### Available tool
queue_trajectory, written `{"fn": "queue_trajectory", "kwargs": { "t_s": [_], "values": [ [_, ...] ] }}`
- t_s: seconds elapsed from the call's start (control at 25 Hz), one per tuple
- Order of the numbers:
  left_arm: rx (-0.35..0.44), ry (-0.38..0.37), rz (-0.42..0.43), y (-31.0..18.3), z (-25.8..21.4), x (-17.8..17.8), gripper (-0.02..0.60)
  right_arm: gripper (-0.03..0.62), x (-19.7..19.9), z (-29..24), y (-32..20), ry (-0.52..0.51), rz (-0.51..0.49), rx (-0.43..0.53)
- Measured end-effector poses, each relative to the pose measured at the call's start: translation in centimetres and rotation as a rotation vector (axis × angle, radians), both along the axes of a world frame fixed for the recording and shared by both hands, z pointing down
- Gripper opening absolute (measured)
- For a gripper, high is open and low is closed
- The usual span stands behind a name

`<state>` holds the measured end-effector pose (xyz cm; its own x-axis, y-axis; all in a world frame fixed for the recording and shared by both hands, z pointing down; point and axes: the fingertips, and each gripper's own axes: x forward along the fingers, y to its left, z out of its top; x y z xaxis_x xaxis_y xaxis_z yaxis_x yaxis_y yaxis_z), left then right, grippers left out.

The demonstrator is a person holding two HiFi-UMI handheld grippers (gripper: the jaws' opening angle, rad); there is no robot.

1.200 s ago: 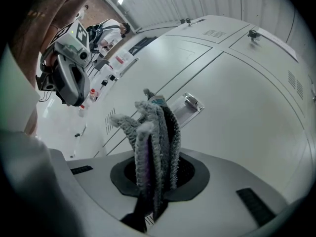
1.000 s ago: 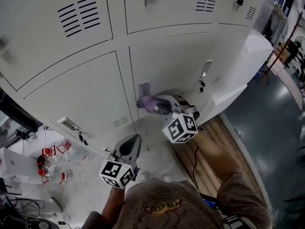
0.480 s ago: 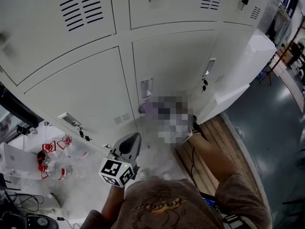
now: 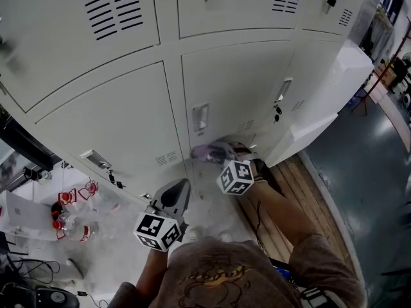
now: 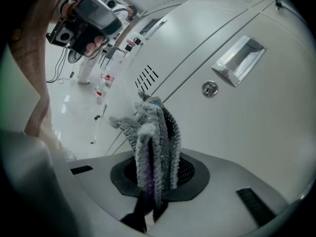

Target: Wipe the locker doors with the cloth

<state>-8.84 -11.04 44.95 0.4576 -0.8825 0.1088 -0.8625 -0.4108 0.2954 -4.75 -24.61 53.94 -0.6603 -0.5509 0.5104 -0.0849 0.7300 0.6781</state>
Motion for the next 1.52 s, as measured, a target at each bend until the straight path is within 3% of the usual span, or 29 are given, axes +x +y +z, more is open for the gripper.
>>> {"fn": "queue_trajectory", "kwargs": {
  "t_s": [0.32, 0.72, 1.04, 1.52],
  "values": [
    [-0.006, 0.004, 0.026, -0.4, 0.3, 0.7, 0.003, 0.055, 0.6, 2.4, 0.1, 0.045, 0.035, -0.05],
    [0.002, 0.007, 0.06, -1.1, 0.2, 1.8, 0.003, 0.055, 4.3, -0.7, 1.4, -0.042, 0.108, -0.058],
    [0.012, 0.003, 0.096, -1.7, -0.1, 3.1, 0.003, 0.055, 7.0, -8.8, 1.2, -0.154, 0.164, 0.026],
    [0.025, 0.0, 0.138, -2.0, -0.5, 4.8, 0.003, 0.055, 9.9, -26.3, -0.8, -0.232, 0.182, 0.332]
  ]
}}
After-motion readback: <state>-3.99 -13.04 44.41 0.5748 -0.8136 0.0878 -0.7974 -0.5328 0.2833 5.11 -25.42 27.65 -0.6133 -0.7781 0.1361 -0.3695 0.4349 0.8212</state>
